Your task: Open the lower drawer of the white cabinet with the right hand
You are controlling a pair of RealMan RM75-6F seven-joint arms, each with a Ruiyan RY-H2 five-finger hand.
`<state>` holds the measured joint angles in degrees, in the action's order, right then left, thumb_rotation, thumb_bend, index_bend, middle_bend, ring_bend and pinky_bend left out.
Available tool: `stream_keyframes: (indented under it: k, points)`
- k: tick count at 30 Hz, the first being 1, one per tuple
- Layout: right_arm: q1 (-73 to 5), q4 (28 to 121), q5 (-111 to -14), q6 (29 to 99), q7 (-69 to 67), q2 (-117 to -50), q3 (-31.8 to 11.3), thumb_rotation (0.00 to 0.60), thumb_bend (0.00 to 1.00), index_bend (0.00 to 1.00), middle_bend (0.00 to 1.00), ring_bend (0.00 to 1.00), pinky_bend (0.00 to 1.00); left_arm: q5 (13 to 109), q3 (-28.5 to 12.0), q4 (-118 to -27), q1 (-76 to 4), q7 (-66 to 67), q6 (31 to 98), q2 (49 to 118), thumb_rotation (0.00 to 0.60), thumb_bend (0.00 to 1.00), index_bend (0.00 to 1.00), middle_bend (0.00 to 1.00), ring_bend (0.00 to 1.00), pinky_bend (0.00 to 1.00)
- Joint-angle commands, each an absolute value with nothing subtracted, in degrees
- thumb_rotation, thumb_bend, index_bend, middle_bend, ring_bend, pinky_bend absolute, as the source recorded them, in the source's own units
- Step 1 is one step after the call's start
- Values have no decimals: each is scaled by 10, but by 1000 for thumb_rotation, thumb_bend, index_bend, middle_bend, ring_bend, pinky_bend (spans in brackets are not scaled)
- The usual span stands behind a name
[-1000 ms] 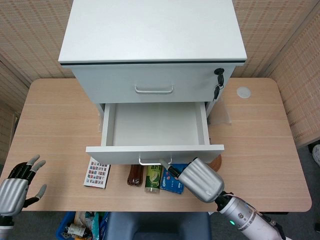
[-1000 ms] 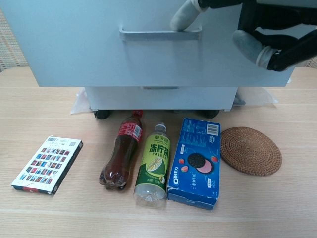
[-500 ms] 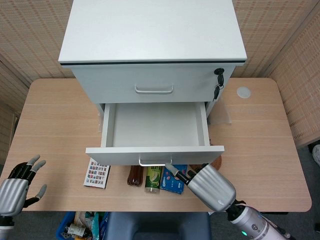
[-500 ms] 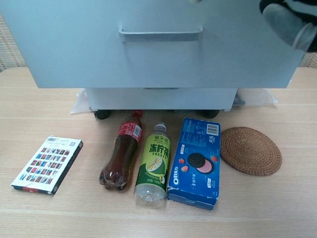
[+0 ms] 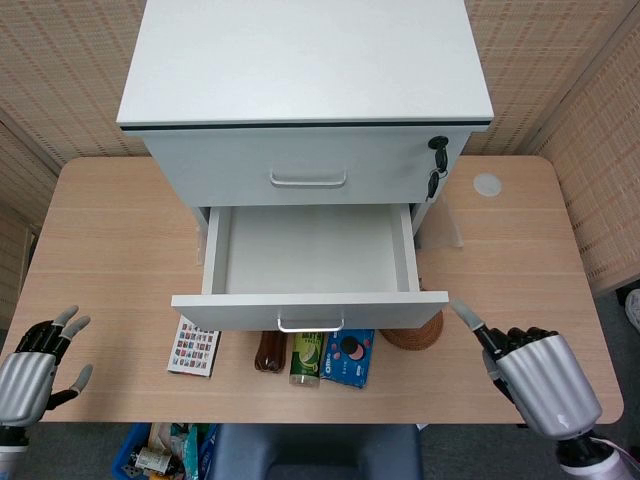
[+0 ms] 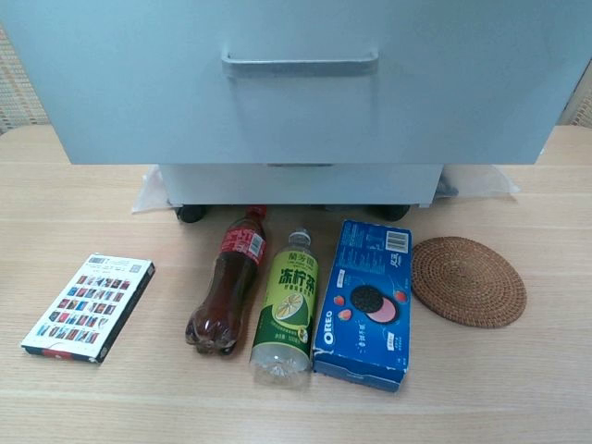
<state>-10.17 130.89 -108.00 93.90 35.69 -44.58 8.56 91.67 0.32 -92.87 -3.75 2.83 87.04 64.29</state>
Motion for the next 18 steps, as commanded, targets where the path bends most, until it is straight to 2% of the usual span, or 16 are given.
stream_keyframes:
  k: [1, 5, 8, 11, 14, 18]
  points:
    - [-59, 1249, -1045, 972, 295, -430, 92, 600, 622, 162, 693, 750, 866, 917, 1, -929, -39, 31, 872, 646, 600, 336, 158, 103, 157, 154]
    - [-47, 1193, -998, 967, 248, -442, 83, 600, 619, 163, 670, 711, 829, 917, -2, -930, -42, 39, 870, 650, 600, 337, 158, 103, 157, 154]
    - [-42, 1147, -962, 954, 205, -461, 74, 600, 612, 163, 633, 647, 765, 916, -5, -930, -43, 42, 874, 653, 600, 336, 158, 103, 157, 154]
    - [-46, 1099, -930, 925, 171, -482, 66, 600, 564, 146, 498, 477, 603, 914, -7, -931, -43, 46, 876, 655, 600, 336, 158, 103, 157, 154]
    - [-47, 1042, -920, 913, 147, -519, 54, 600, 469, 60, 324, 279, 406, 916, -7, -932, -41, 49, 882, 659, 600, 336, 157, 103, 157, 153]
    - [-41, 980, -916, 908, 129, -564, 46, 600, 427, 3, 230, 185, 314, 919, -6, -931, -39, 49, 888, 664, 600, 337, 157, 103, 157, 153]
